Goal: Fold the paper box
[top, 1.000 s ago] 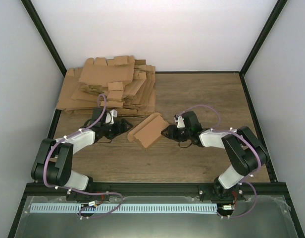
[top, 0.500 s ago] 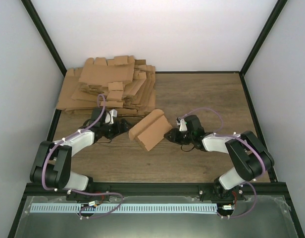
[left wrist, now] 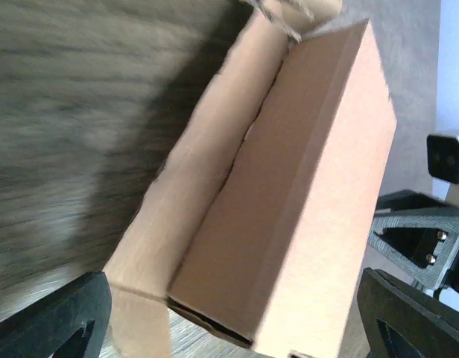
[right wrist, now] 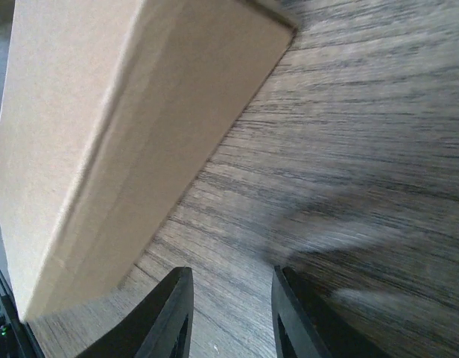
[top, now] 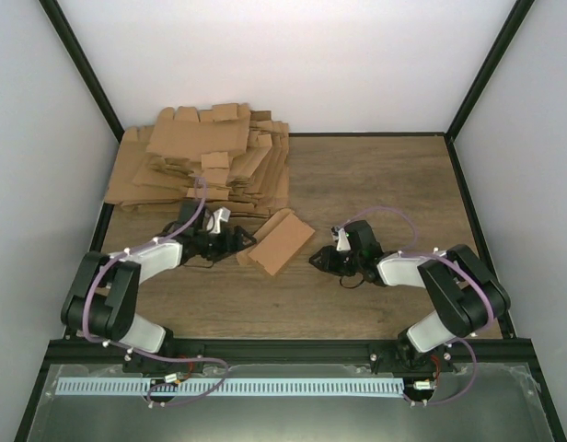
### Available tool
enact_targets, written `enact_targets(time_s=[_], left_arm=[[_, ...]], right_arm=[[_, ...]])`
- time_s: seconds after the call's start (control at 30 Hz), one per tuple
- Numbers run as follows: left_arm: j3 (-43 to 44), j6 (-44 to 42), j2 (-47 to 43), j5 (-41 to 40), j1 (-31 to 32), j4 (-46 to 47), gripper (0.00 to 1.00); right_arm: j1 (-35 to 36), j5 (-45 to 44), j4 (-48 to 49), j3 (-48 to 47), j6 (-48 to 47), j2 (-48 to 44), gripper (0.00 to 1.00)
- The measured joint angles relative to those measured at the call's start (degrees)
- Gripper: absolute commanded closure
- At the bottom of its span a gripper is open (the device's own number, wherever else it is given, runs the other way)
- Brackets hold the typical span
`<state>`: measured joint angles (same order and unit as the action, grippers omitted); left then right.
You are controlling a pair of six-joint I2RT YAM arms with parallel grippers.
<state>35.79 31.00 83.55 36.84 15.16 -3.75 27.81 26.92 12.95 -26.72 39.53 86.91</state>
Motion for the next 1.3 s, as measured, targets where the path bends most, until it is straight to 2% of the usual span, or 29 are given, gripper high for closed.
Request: enact_targets(time_s=[0.17, 0.33, 0.47, 0.87, 0.93, 1.03, 1.1, 1.3], left_arm=[[2.51, -0.15, 5.92, 2.32, 3.37, 0.83, 0.14], [3.21, -0.09, 4.07, 0.59, 3.61, 1.11, 0.14], [4.28, -0.22, 3.10, -1.16, 3.61, 1.14, 0.14], [3.85, -0.72, 0.17, -5.73, 3.61, -0.28, 0.15], [3.85, -0.96, 0.17, -5.88, 3.61, -0.55, 0.15], [3.85, -1.16, 0.17, -5.99, 3.61, -0.81, 0.15], [3.85, -1.20, 0.17, -6.01, 3.61, -0.92, 0.15], [3.85, -1.25, 0.17, -6.16, 3.61, -1.07, 0.15]], right_arm=[[0.00, 0.07, 0.13, -0.04, -0.04, 0.11, 0.67], [0.00, 0.11, -0.85, 0.15, 0.04, -2.54, 0.53], [0.00, 0.68, -1.36, -0.79, 0.59, -3.82, 0.52], [0.13, 3.78, 0.57, -5.49, 3.89, 2.12, 0.59], [0.13, 4.02, 0.63, -5.66, 4.26, 2.62, 0.66], [0.13, 4.72, 1.05, -6.62, 4.98, 3.56, 0.68], [0.13, 5.01, 1.60, -6.97, 5.16, 4.04, 0.77], [0.13, 5.75, 2.84, -7.02, 5.68, 4.17, 0.78]])
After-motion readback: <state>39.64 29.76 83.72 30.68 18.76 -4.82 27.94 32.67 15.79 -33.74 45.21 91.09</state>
